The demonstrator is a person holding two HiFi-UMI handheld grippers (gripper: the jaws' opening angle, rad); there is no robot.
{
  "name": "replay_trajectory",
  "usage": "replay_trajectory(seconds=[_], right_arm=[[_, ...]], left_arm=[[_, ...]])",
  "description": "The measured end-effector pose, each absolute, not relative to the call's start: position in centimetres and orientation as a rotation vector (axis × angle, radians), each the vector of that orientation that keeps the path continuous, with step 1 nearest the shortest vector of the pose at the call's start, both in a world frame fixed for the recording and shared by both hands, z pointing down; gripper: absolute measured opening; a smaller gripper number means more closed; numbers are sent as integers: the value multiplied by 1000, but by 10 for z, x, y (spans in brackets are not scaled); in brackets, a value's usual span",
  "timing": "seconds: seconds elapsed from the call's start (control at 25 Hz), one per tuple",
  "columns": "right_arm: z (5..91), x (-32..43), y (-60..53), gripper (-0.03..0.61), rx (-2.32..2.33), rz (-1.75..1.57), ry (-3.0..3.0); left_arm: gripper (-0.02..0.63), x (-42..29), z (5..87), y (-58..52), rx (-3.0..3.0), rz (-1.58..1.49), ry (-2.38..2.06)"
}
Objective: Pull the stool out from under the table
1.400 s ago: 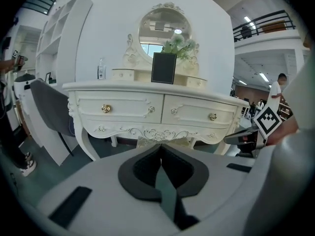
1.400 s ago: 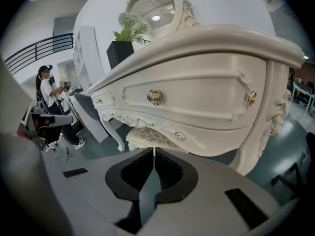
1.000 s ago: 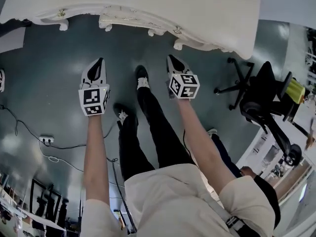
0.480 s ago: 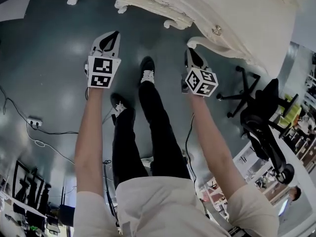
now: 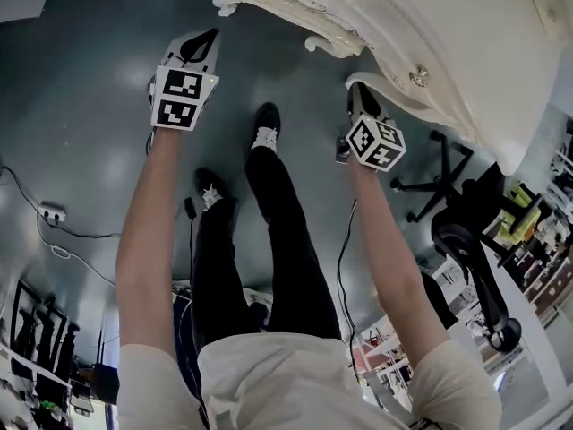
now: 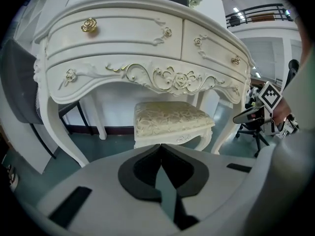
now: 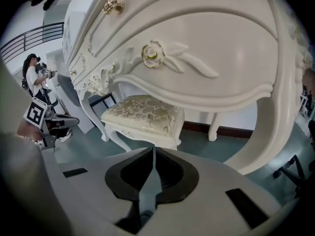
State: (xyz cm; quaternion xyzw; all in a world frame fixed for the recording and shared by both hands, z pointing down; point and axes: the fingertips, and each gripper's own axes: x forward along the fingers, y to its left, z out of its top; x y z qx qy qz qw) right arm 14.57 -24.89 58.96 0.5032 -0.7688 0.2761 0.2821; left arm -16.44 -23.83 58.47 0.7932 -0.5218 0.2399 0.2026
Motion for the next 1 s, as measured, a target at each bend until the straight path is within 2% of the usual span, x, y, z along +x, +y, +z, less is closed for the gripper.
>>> replay_trajectory(seconds=[0.44, 0.48, 0.56, 0.76, 0.8, 0.92, 1.0], right_arm=[[642, 133, -278, 51, 1216, 678, -2061], [645, 132, -279, 63, 1209, 677, -2060], [651, 131, -283, 158, 1217, 692, -2056], [671, 130, -296, 187, 1223, 709, -2062], [675, 132, -299, 198, 1237, 713, -2057], [685, 141, -302, 216, 1278, 728, -2034], [692, 145, -301, 218, 1284, 734, -2026]], left_arm=[[17, -153, 652, -266, 2231, 752, -1369], [17, -151, 658, -266, 2247, 775, -1349], [17, -152, 668, -267, 2262, 798, -1326], [18, -173, 676, -281, 2207, 709, -1365], [24, -177, 679, -283, 2185, 685, -1377], [104, -184, 690, -291, 2146, 655, -1397], [117, -187, 696, -299, 2150, 657, -1399]])
